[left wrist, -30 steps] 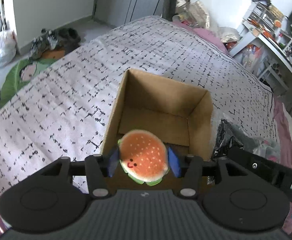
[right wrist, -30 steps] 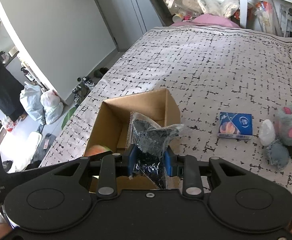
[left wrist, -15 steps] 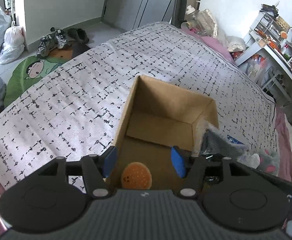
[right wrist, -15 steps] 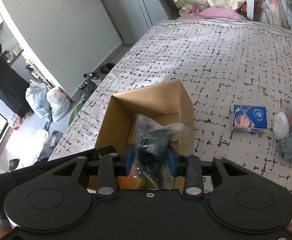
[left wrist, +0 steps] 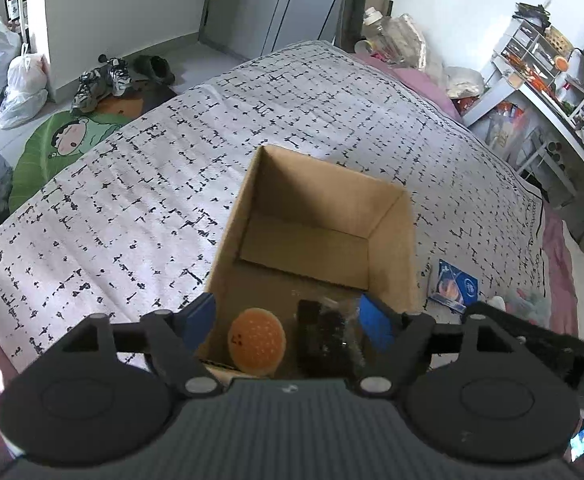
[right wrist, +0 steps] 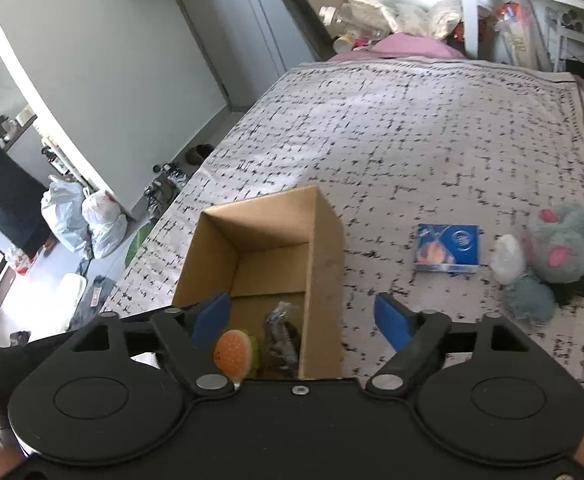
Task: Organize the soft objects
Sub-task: 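Open the left tool over the box while the right tool releases the black bag inside, then move the left tool toward the blue tissue pack while the right tool approaches the denim pouch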
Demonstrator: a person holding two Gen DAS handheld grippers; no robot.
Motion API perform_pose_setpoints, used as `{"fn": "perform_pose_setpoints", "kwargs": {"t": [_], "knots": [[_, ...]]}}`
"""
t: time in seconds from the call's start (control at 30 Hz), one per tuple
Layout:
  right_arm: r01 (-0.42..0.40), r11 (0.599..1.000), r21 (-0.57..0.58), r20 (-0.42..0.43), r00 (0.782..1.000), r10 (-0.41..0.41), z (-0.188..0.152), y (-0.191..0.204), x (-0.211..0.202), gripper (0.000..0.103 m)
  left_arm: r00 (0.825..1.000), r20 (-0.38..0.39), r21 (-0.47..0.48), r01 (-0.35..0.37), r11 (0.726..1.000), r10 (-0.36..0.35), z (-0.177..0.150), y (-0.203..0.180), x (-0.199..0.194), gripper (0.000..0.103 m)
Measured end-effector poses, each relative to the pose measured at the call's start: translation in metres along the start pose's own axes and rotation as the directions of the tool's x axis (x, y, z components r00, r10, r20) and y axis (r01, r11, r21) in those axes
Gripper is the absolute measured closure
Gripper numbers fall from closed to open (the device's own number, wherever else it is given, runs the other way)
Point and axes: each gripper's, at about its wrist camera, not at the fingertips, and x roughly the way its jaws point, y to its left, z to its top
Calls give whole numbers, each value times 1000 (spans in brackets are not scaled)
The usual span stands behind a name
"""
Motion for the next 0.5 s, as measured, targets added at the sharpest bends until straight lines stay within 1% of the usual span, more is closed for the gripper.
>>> {"fn": "perform_pose_setpoints", "kwargs": {"t": [0.13, 0.2, 0.27, 0.33, 0.4, 0.43, 0.5], "knots": [[7, 1000, 2, 14, 1000, -7, 1, -9, -12, 18, 1000, 3, 19, 2, 1000, -2, -1, -10, -5, 22], [9, 1000, 10, 22, 1000, -9, 2, -15, -18, 14, 1000, 6, 25, 1, 1000, -1, -1, -15, -8, 22], [25, 1000, 9, 36, 999, -25, 2, -20, -25, 6, 1000, 9, 32, 9, 999, -9, -2, -21, -11, 19], [44, 999, 9, 39, 998, -45, 2, -26, -29, 4, 1000, 17, 40, 21, 999, -21, -3, -27, -14, 12], [43, 999, 26, 43, 998, -44, 2, -35, -34, 4, 999, 27, 49, 32, 998, -33, -4, -33, -16, 9], [42, 998, 37, 44, 998, -43, 2, -39, -36, 1, 999, 30, 56, 33, 998, -35, -5, -37, -17, 6], [54, 997, 53, 50, 997, -57, 1, -47, -40, 0, 998, 38, 66, 43, 997, -45, -7, -44, -19, 3]]}}
